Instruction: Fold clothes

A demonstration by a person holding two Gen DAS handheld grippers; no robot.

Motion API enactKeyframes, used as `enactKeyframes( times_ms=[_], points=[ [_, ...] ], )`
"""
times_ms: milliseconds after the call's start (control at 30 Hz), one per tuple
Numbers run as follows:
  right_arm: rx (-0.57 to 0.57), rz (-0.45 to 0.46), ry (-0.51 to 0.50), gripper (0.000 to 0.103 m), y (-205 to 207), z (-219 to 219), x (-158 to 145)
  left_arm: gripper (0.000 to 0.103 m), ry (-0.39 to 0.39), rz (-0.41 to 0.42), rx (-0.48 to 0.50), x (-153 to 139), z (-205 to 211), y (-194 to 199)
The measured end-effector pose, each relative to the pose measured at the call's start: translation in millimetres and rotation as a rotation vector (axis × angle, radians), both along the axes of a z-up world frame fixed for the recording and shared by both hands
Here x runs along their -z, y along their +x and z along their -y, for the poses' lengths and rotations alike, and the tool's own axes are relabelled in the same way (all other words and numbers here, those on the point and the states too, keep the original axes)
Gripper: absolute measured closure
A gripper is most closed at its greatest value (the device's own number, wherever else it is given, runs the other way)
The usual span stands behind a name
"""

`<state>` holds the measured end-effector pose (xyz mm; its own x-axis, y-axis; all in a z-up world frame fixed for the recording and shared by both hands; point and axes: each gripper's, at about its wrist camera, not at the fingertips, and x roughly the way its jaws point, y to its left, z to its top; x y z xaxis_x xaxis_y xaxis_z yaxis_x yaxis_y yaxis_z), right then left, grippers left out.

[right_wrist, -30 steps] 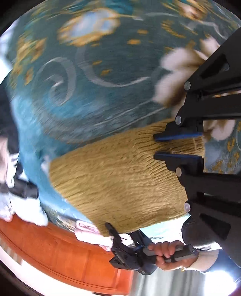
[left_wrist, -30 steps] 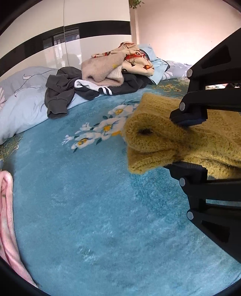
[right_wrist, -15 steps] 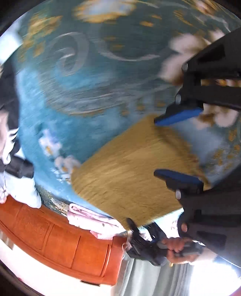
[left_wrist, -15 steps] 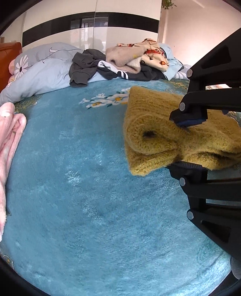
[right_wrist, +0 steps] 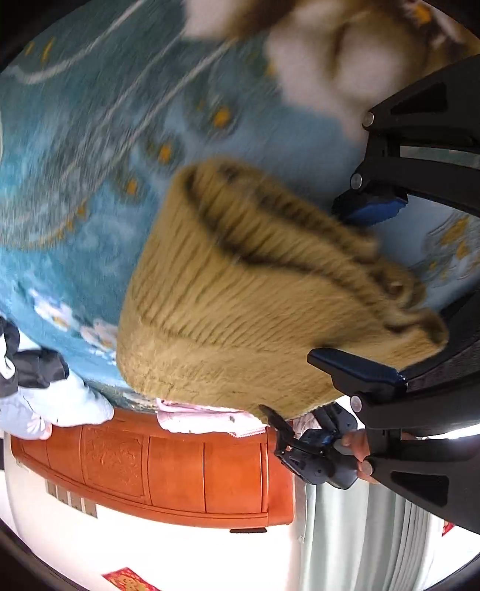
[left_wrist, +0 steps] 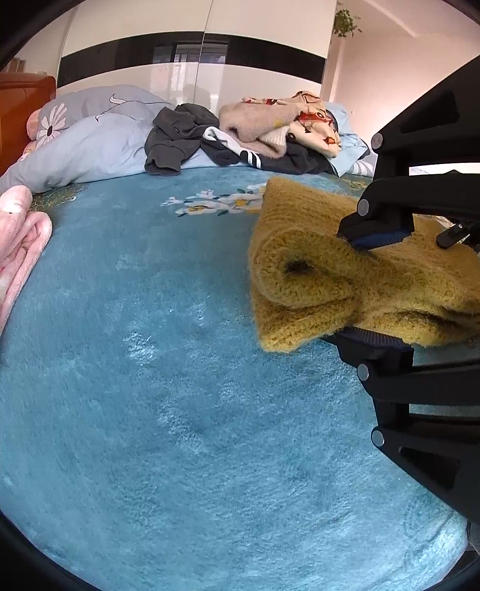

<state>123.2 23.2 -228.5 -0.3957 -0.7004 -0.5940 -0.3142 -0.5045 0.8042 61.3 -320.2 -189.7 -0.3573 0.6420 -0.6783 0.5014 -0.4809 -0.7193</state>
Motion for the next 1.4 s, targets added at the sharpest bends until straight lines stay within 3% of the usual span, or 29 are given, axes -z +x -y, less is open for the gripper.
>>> enactKeyframes(
  times_ms=[133, 200, 400, 600, 700, 900, 1133, 1400],
  points=[
    [0.015, -0.012, 0.024, 0.042, -20, 8, -7, 0.044, 0.029, -0.03, -0.015, -6, 9, 2],
    [0.006, -0.026, 0.049, 0.056, -31, 12, -13, 0.041, 0.018, -0.051, -0.001, -12, 16, 0],
    [-0.077, -0.089, 0.116, 0.063, -79, 6, -38, 0.038, -0.137, -0.09, 0.109, -28, 23, -17],
    [-0.097, -0.098, 0.217, 0.065, -158, -38, -62, 0.036, -0.082, -0.089, 0.159, -12, 4, -42],
    [-0.107, -0.039, 0.212, 0.065, -178, -51, -52, 0.036, -0.032, -0.079, 0.181, 0, -13, -56],
    [-0.065, 0.004, 0.169, 0.055, -156, -71, -28, 0.036, -0.013, -0.039, 0.261, 22, -42, -73],
    [-0.015, 0.016, 0.096, 0.046, -125, -84, -14, 0.027, 0.056, -0.05, 0.27, 28, -53, -87],
    [0.036, 0.05, 0.07, 0.043, -126, -70, -3, 0.03, 0.029, -0.055, 0.351, 18, -76, -90]
  ],
)
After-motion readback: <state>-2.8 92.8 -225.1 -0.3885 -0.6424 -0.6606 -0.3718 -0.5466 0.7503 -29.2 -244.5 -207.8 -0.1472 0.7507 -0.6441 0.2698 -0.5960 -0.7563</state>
